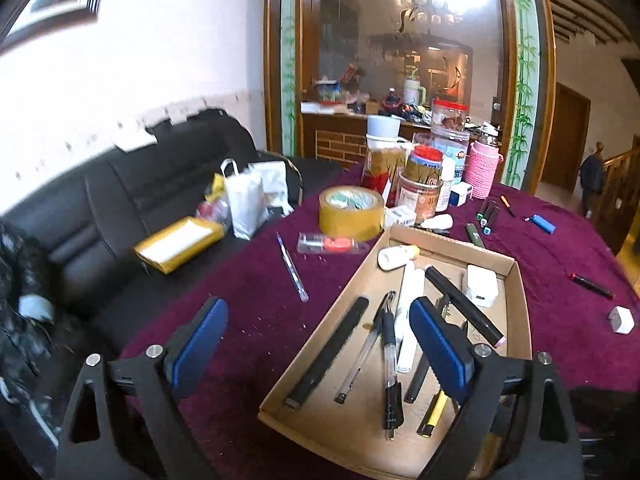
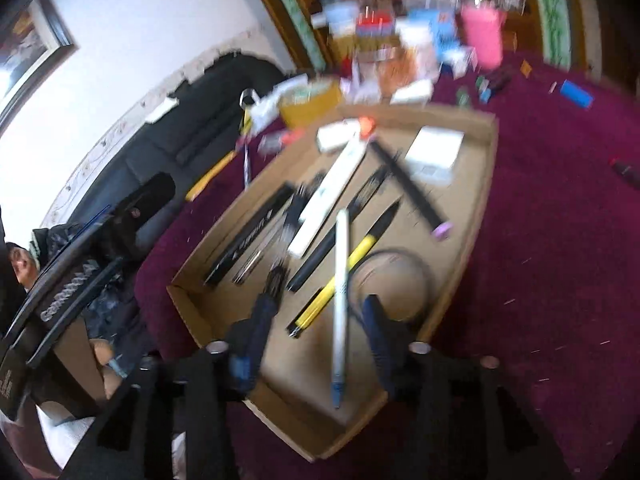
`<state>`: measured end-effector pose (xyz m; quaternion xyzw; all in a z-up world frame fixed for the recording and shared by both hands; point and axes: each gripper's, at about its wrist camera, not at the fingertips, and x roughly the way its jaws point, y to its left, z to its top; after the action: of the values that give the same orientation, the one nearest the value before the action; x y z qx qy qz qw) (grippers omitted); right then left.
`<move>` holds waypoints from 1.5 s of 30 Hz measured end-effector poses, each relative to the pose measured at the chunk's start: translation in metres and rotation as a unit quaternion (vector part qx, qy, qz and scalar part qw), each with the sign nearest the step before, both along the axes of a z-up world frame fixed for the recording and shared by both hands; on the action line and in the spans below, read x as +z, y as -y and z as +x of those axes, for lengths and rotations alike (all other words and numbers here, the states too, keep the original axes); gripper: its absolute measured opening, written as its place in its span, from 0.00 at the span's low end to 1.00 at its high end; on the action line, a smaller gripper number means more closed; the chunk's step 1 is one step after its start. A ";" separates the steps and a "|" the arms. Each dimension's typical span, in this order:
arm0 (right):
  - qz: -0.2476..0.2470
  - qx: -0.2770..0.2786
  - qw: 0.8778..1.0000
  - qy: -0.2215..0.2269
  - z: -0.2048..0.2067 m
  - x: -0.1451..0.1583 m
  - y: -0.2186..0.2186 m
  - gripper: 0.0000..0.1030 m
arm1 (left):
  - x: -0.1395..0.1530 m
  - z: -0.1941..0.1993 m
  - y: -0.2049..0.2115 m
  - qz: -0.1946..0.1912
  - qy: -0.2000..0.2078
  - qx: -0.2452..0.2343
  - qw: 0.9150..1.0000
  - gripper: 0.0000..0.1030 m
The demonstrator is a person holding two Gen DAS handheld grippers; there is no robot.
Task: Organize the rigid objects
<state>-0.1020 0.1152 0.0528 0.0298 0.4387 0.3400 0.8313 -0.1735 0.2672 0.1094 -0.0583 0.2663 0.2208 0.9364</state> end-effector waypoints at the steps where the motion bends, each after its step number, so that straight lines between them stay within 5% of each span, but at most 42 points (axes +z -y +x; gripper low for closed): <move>1: 0.003 -0.006 1.000 0.021 -0.005 0.006 0.006 0.61 | 0.002 -0.001 0.005 0.009 0.001 -0.001 1.000 0.91; 6: -0.005 -0.027 0.997 0.072 -0.020 0.018 0.026 0.74 | 0.006 0.001 0.031 0.031 -0.010 -0.020 0.999 0.93; 28: 0.034 -0.071 0.995 0.055 -0.023 0.010 0.090 0.78 | 0.012 0.001 0.088 0.055 -0.030 -0.055 0.996 0.93; 30: 0.033 -0.072 0.995 0.058 -0.023 0.010 0.091 0.78 | 0.019 -0.007 0.089 0.063 -0.004 -0.042 0.997 0.93; 34: 0.021 -0.072 0.993 0.090 -0.030 0.013 0.089 0.78 | 0.048 -0.050 0.095 0.082 0.118 -0.005 0.990 1.00; 37: 0.010 -0.071 0.992 0.102 -0.031 0.010 0.083 0.78 | 0.053 -0.070 0.092 0.053 0.161 -0.007 0.986 1.00; 41: 0.000 -0.064 0.993 0.103 -0.033 0.007 0.075 0.78 | 0.038 -0.051 0.074 -0.021 0.080 -0.054 0.995 1.00; 45: -0.024 -0.059 0.989 0.131 -0.044 0.010 0.067 0.78 | 0.025 -0.046 0.058 -0.043 0.060 -0.022 0.997 1.00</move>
<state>-0.1459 0.0485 0.0630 -0.0090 0.3315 0.2806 0.9007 -0.2200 0.2095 0.1346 -0.1058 0.2206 0.1846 0.9519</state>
